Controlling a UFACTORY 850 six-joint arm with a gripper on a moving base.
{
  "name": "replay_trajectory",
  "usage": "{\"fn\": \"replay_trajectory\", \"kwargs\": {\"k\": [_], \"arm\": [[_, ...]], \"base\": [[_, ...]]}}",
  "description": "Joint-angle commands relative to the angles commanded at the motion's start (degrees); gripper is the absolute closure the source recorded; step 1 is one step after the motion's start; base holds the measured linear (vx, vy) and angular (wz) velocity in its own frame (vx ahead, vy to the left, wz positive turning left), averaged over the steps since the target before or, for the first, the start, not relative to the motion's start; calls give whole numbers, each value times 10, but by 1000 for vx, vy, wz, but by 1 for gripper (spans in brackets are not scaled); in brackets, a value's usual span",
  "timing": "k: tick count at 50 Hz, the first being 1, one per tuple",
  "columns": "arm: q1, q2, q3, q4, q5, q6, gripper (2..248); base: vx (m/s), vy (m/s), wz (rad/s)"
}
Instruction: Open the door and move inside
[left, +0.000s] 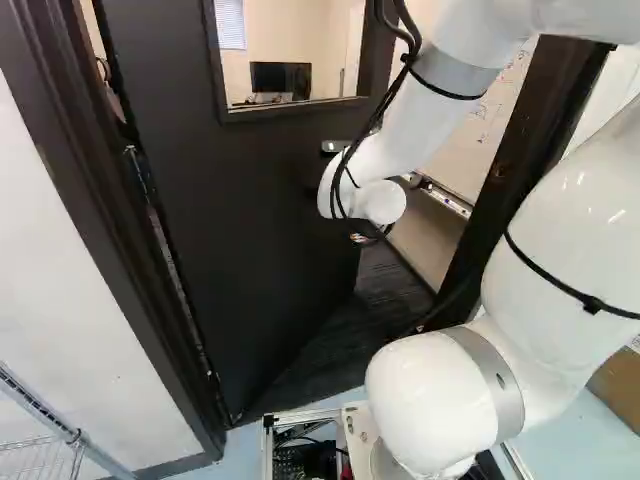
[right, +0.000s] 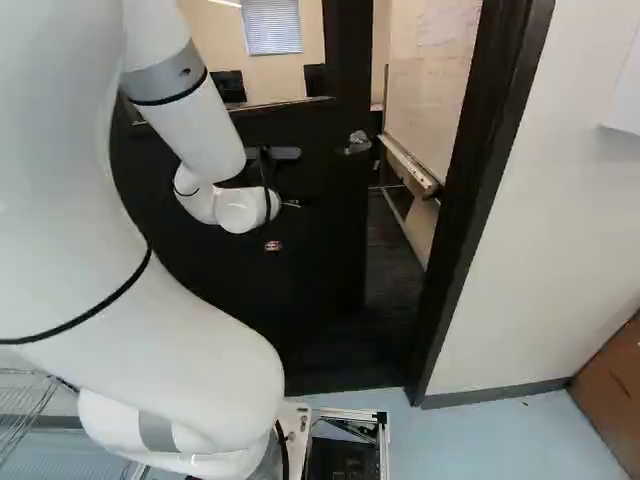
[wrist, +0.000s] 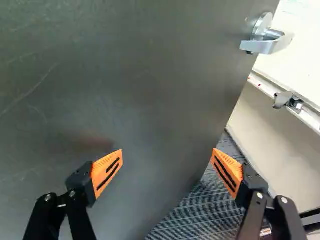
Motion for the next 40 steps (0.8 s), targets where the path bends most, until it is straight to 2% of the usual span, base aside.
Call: {"fn": "replay_trajectory", "kwargs": {"k": [27,40], "arm": [[0,-1,-1,0,0,0,3],[4,-21,-21,0,0,0,3]], "base": [[9,9,-1],[0,0,0]]}}
